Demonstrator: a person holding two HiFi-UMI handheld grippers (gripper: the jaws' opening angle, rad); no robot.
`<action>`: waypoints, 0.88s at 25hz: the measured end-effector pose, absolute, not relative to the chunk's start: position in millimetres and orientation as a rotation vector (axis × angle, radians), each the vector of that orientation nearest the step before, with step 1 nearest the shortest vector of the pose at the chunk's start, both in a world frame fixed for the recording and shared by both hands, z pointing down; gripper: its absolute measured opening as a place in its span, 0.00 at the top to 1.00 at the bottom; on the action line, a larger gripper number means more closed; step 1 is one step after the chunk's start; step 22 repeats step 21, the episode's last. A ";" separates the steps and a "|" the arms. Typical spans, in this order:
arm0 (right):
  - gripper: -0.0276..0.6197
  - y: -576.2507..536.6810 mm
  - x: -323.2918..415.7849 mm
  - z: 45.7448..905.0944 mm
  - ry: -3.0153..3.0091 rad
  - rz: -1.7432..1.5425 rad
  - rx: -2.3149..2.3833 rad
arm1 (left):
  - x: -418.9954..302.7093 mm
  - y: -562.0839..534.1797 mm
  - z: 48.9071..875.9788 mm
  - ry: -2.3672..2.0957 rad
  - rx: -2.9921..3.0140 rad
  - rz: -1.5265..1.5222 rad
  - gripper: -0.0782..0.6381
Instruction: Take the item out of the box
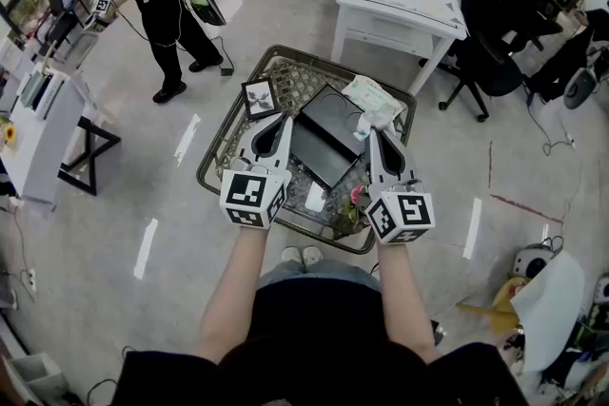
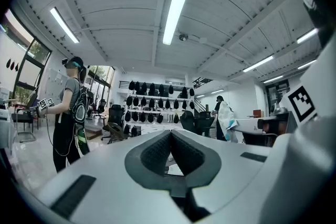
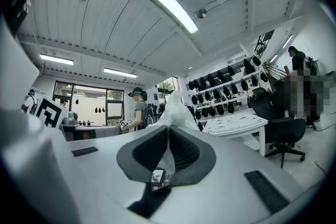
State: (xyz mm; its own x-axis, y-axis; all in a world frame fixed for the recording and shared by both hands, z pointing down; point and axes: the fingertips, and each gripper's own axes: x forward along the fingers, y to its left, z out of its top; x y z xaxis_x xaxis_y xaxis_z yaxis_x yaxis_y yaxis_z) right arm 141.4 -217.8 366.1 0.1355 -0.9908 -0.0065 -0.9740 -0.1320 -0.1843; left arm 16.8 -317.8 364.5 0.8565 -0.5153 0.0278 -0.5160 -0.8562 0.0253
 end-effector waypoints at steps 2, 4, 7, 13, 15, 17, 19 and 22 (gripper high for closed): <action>0.93 -216.8 141.6 366.5 1.966 -0.178 -2.254 | 17.6 -316.3 364.8 -0.828 2.996 0.033 0.87; 0.93 -216.5 141.6 367.2 1.968 -0.182 -2.256 | 18.0 -315.9 365.4 -0.827 2.995 0.035 0.86; 0.93 -215.5 140.1 369.5 1.975 -0.189 -2.261 | 17.3 -314.9 367.8 -0.826 2.990 0.040 0.86; 0.93 -216.2 138.0 371.2 1.986 -0.206 -2.257 | 16.8 -315.0 368.0 -0.828 2.983 0.044 0.87; 0.93 -216.8 136.6 371.6 1.990 -0.208 -2.256 | 16.8 -315.3 369.0 -0.828 2.981 0.046 0.87; 0.93 -216.6 136.2 371.4 1.995 -0.208 -2.255 | 17.7 -314.7 369.2 -0.827 2.979 0.047 0.86; 0.93 -215.6 137.2 372.0 1.995 -0.210 -2.257 | 19.0 -313.4 369.4 -0.824 2.979 0.046 0.87; 0.93 -214.1 138.7 373.2 1.993 -0.213 -2.260 | 20.2 -311.7 369.9 -0.821 2.980 0.047 0.87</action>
